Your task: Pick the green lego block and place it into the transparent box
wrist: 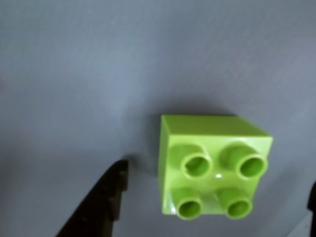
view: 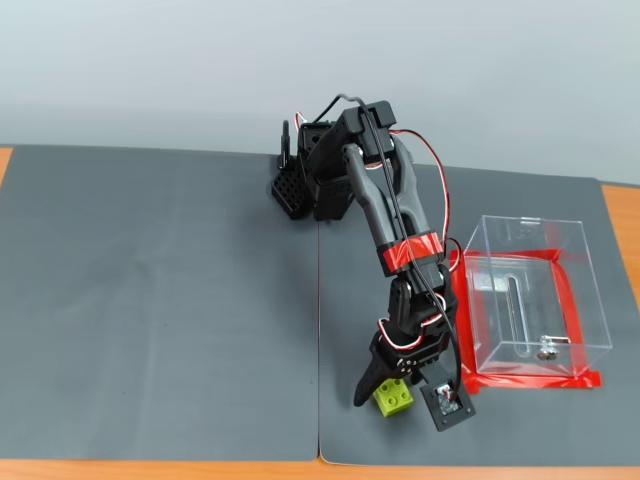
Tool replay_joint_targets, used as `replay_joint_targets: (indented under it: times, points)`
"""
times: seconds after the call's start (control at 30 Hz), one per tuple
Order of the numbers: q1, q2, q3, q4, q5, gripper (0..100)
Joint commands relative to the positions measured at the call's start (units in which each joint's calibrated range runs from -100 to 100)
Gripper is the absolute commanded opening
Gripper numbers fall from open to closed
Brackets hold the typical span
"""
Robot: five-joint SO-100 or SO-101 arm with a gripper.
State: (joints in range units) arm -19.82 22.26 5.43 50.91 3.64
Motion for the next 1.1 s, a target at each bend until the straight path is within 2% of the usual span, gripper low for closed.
replay_joint_targets:
  times: [0.0, 0.73, 1.07]
  points:
    - [0.76, -0.34, -2.95, -0.56, 0.14, 40]
    - [0.76, 1.1, -3.04, -2.91, 0.29, 39]
    - [0.76, 1.1, -3.04, -2.91, 0.19, 11]
